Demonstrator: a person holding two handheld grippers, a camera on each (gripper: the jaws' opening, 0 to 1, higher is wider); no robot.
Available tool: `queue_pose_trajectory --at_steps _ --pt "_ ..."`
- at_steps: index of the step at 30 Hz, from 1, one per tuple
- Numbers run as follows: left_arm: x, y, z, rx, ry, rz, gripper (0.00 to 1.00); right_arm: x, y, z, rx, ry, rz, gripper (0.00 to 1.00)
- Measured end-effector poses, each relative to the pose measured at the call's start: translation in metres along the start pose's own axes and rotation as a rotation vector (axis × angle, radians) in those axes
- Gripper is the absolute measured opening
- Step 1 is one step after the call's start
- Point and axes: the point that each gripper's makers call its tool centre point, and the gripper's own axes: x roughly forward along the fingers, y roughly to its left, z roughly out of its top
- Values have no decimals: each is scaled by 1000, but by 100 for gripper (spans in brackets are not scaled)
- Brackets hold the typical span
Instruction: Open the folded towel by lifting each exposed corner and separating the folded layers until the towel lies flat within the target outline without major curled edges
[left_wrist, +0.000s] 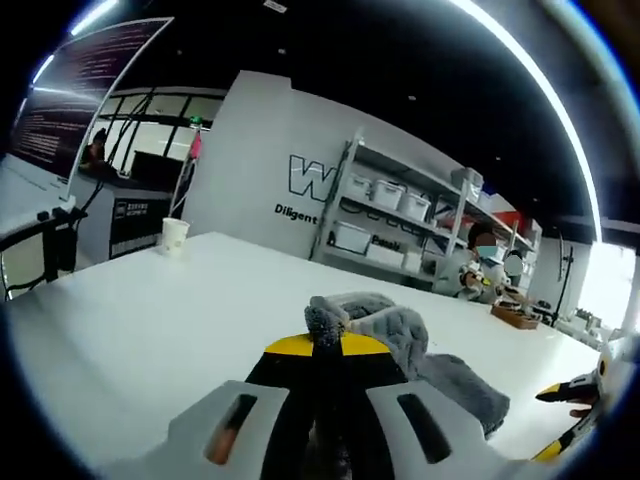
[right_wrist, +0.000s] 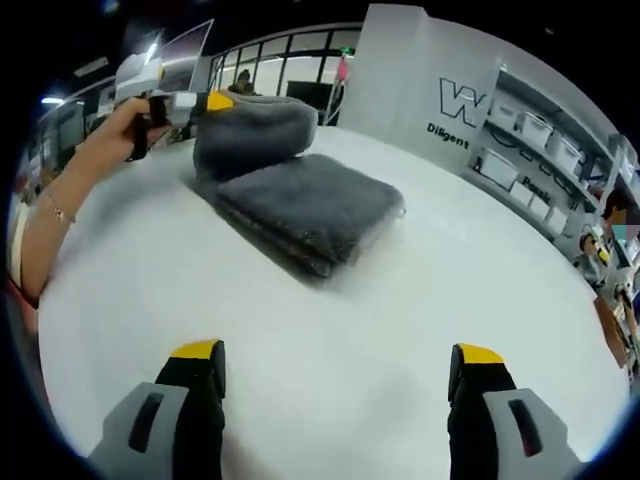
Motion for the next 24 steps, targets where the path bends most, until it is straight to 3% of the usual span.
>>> queue_pose_trajectory --at_steps 9,18,24 --pt "-6 28 -3 -86 -14 44 4 0 -1 -2 -3 8 -6 92" --pt "-13 50 -7 -110 -20 104 4 1 -2 -5 -3 19 -8 92" --pt "-17 63 -19 -155 -10 149 4 1 -1 -5 -7 20 -6 92"
